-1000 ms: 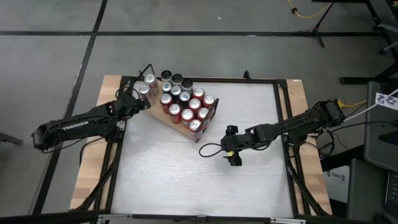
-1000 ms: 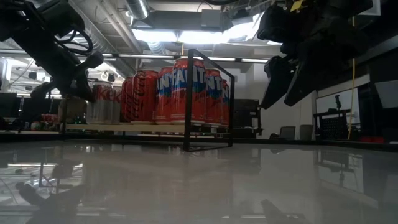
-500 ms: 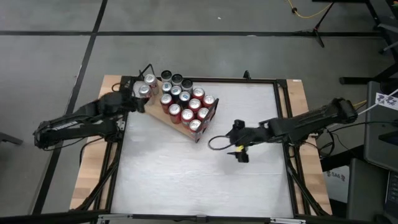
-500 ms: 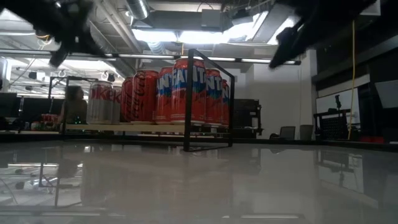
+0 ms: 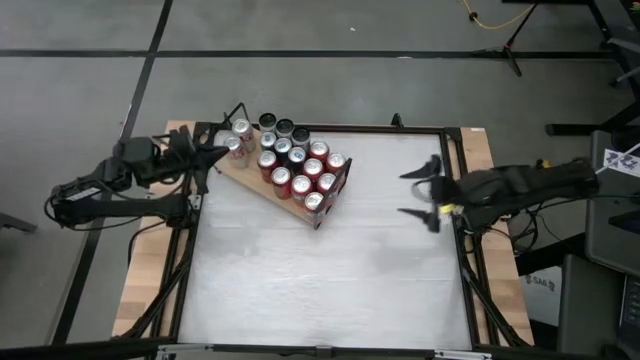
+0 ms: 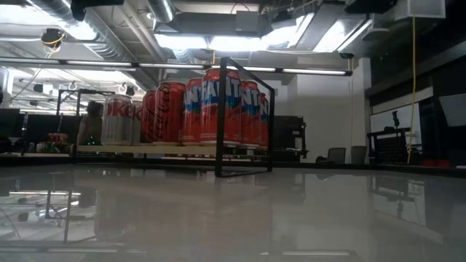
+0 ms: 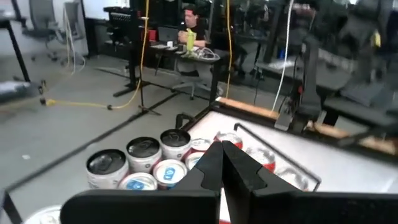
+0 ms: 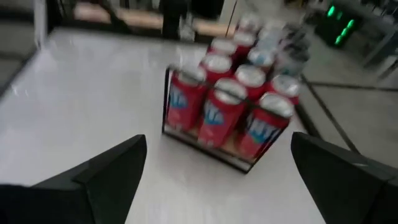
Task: Pick and place cans onto a shelf
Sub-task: Return to Home Position
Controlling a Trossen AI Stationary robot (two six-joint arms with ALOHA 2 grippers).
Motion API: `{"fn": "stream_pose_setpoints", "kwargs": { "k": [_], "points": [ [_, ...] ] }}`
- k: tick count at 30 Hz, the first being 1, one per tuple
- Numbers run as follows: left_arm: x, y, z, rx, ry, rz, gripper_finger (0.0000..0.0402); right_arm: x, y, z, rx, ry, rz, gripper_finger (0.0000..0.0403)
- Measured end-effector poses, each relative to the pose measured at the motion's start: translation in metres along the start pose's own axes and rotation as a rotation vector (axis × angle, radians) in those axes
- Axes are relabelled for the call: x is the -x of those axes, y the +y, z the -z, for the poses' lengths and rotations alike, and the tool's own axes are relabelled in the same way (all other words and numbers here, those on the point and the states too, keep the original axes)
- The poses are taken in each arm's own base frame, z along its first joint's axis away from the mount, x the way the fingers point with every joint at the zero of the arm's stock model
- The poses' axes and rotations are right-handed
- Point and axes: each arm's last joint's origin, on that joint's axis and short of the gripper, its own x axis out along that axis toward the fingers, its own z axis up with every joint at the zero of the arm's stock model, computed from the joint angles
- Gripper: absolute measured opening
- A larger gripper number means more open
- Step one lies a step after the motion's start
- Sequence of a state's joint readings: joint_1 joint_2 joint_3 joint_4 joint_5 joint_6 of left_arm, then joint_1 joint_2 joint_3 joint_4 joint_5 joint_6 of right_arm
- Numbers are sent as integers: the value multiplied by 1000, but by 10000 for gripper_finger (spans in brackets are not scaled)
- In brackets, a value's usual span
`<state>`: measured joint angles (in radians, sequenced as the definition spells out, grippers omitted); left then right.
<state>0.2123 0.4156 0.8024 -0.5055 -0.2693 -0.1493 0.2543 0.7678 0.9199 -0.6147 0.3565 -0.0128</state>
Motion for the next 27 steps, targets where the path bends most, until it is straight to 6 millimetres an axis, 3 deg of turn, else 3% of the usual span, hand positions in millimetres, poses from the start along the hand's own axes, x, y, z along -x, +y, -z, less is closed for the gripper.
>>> {"fn": "stream_pose_setpoints", "kwargs": {
  "k": [6, 9, 15, 24, 27],
  "points": [
    [-5, -2, 12, -146, 45, 91, 0, 47, -17, 8, -48, -138, -15, 390],
    [-13, -6, 23, -212, 36, 194, 0, 62, -22, 17, -46, -195, -19, 378],
    [-24, -8, 49, -280, -69, 279, 0, 63, -23, 57, -41, -225, 12, 325],
    [-16, 1, 91, -228, -90, 281, 0, 72, -25, 100, -103, -382, 5, 233],
    [-13, 4, 105, -208, -109, 283, 0, 66, -23, 109, -121, -429, 6, 207]
  ]
}}
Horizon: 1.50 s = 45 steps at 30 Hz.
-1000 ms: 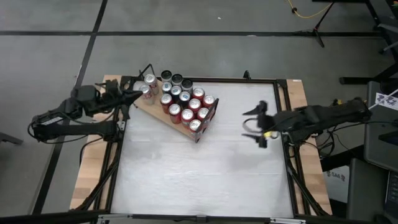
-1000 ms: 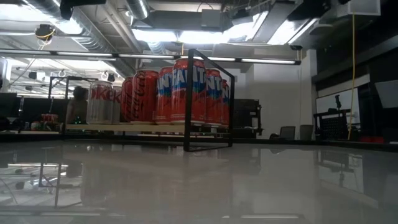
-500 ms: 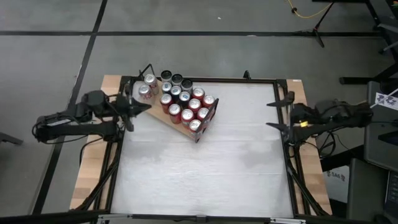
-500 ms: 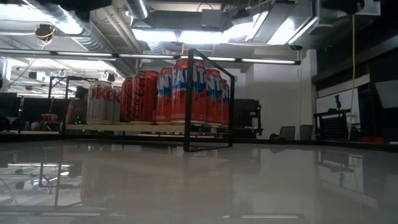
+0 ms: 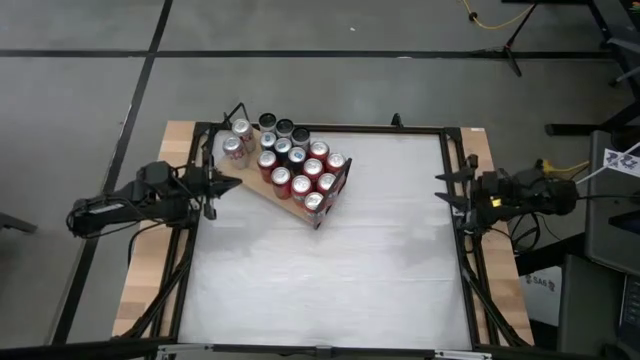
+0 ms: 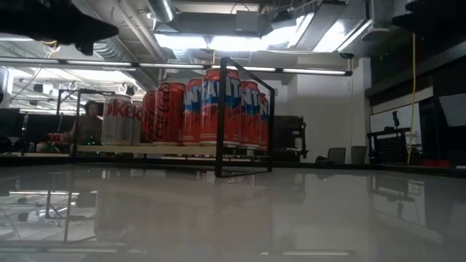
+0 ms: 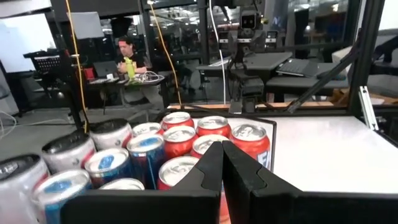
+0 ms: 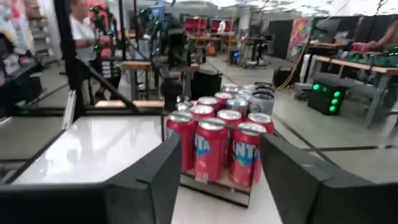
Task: Pick and place cans onto a shelf
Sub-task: Return to Home Position
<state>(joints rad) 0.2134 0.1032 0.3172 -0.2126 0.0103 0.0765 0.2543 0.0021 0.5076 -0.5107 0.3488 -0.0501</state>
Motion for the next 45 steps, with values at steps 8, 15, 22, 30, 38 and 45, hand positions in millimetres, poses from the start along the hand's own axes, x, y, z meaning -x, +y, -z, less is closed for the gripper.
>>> {"fn": "stream_pose_setpoints", "kwargs": {
  "k": [8, 15, 22, 30, 38, 45],
  "points": [
    [-1, -2, 28, 29, -21, 6, 0, -17, 8, 21, 6, 15, -26, 148],
    [-14, -4, 57, 13, -120, -5, 0, -30, 13, 40, 3, -14, -10, 105],
    [-16, -4, 65, 13, -113, -11, 0, -38, 17, 57, 3, 8, -18, 68],
    [-17, -5, 72, 69, -42, 23, 0, -48, 22, 82, 2, 26, -8, 39],
    [-17, -5, 74, 100, -19, 13, 0, -52, 24, 100, -19, 76, 5, 22],
    [-17, -5, 74, 100, -16, 5, 0, -52, 24, 100, -26, 70, 5, 10]
  ]
}}
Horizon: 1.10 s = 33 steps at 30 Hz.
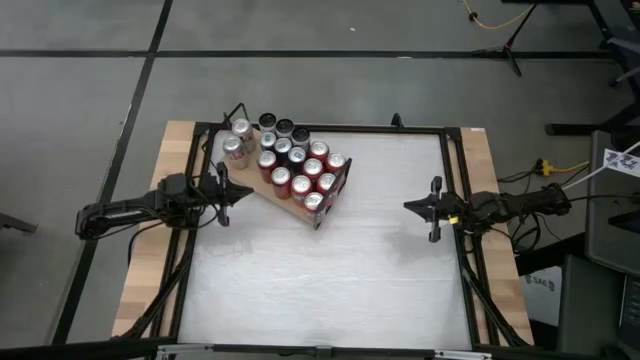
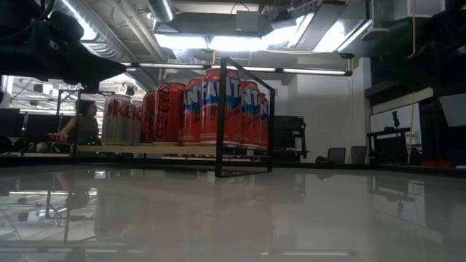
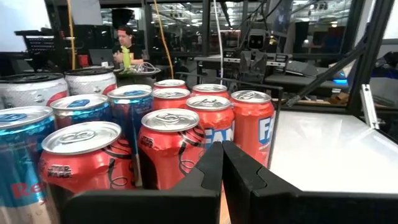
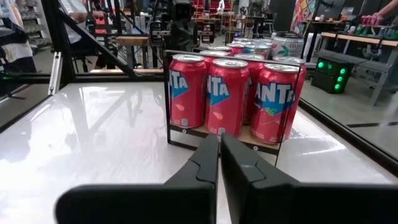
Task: Pick and place cans onto a shelf
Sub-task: Return to Home Position
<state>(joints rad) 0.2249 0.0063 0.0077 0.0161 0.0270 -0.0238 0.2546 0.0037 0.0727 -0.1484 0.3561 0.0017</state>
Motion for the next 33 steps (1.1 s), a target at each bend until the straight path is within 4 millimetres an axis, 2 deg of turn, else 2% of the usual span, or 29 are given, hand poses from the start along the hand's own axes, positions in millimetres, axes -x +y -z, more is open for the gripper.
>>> {"fn": "stream_pose_setpoints", "kwargs": {
  "k": [33],
  "points": [
    [0, 1, 0, 0, 1, -25, 0, 0, 0, 1, 8, 4, -1, 10]
  ]
}}
